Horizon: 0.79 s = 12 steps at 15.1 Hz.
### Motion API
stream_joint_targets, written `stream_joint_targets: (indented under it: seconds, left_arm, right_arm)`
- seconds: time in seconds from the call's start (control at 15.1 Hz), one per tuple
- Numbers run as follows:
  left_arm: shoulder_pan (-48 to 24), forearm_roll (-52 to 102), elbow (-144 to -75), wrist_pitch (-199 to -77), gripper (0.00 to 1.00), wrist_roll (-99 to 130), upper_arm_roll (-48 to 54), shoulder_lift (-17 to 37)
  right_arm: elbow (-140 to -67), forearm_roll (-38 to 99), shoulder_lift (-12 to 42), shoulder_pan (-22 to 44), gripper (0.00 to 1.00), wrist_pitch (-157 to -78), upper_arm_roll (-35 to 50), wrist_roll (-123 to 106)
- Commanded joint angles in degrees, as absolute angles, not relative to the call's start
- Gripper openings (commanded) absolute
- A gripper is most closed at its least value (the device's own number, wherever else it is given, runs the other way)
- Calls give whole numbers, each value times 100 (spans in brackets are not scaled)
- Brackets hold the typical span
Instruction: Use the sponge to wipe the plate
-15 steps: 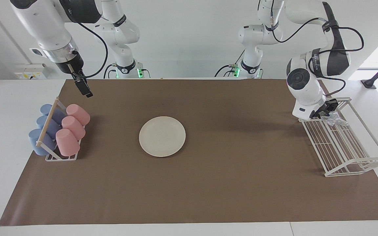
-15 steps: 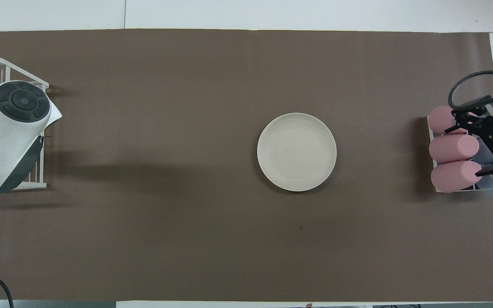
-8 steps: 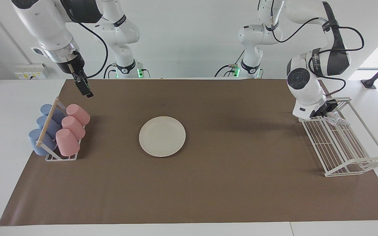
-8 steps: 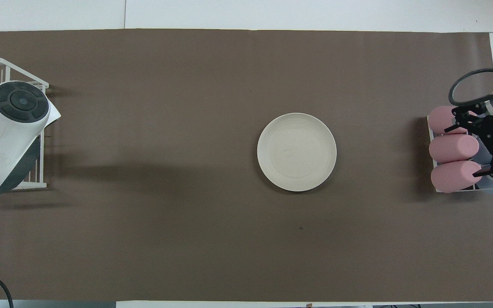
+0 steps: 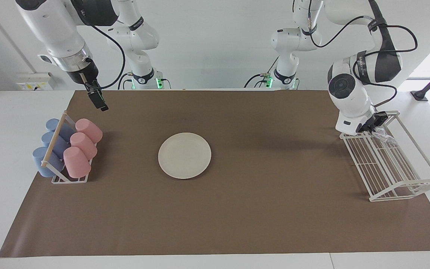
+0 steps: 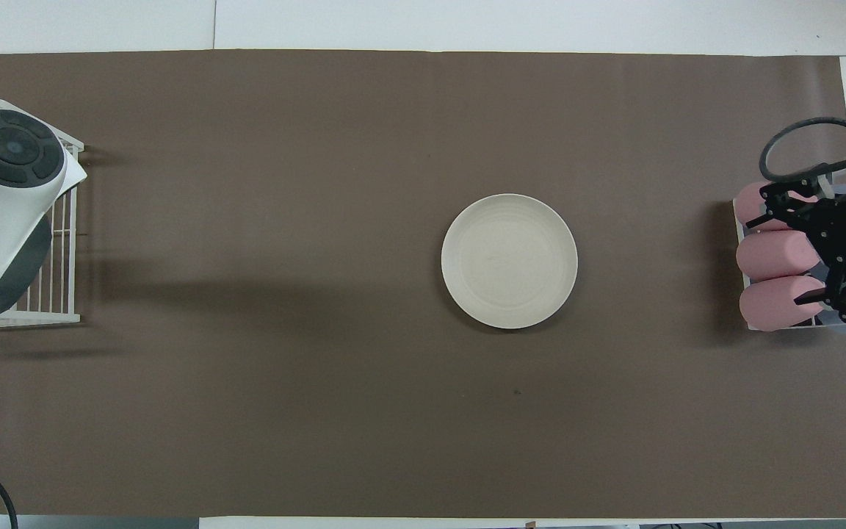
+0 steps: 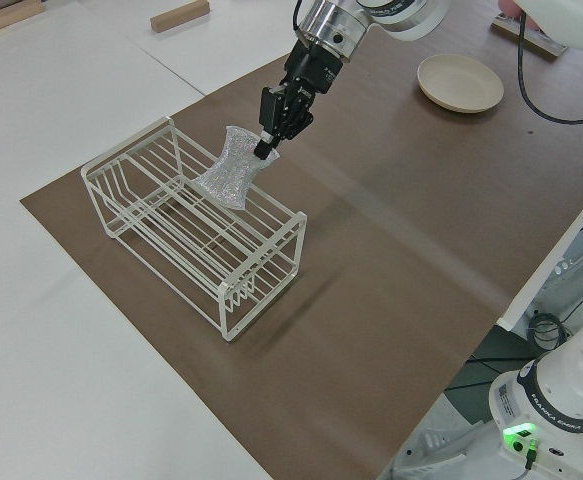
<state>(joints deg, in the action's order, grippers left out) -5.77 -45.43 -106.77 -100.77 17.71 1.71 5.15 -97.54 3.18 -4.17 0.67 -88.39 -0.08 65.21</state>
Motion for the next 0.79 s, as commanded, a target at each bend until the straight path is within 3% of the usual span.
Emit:
stream_joint_targets:
  seconds: [0.0, 0.33, 0.73]
  left_arm:
    - [-642, -4011, -10110, -9530, 0, 1687, 141, 492]
    - [-624, -1912, -9282, -8869, 0, 1740, 132, 545]
    - [-589, 768, -9298, -9296, 0, 2827, 123, 633]
  right_arm:
    - [-9853, 413, -545, 88, 100, -8859, 0, 6653]
    - [-9809, 861, -545, 88, 100, -8859, 53, 6671]
    - [-9598, 844, -510, 298, 100, -8842, 325, 7398]
